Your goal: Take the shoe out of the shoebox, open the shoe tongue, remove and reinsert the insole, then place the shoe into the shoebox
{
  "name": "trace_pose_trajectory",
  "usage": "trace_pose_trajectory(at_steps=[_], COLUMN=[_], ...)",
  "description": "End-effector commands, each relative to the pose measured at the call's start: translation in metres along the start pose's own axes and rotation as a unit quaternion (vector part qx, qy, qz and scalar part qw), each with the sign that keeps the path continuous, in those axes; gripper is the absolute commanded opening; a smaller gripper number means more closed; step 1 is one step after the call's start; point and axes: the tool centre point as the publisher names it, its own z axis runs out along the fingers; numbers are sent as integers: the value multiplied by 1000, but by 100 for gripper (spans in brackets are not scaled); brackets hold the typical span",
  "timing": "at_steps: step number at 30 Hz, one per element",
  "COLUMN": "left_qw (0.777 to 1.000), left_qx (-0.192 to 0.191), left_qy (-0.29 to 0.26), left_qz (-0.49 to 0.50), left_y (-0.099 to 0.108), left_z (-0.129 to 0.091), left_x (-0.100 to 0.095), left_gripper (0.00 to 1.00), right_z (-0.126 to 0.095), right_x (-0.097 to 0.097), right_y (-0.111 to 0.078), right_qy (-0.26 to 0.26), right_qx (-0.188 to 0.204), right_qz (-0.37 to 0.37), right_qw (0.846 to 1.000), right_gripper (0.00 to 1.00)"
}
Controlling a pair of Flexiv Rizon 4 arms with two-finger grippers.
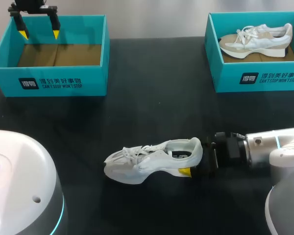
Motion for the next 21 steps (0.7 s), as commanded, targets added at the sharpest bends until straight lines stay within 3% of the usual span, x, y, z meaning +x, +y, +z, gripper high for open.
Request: trace_pose_trajectory(at_steps=[1,12,21], left_qw=[1000,1000,997], left_qx=[0,0,39], left_qy=[0,0,-68], left_qz=[0,0,-26], left_y=[0,0,48], left_z=[0,0,5], left_x=[0,0,42], left_gripper=[100,100,100], right_z=[0,0,0], right_x=[-1,-1,-1], right_y=[0,0,0], right_qy=[1,1,1], right_qx=[2,2,2], right_qz=[1,1,1], right_qw=[1000,1000,1000], right_gripper=[0,0,0])
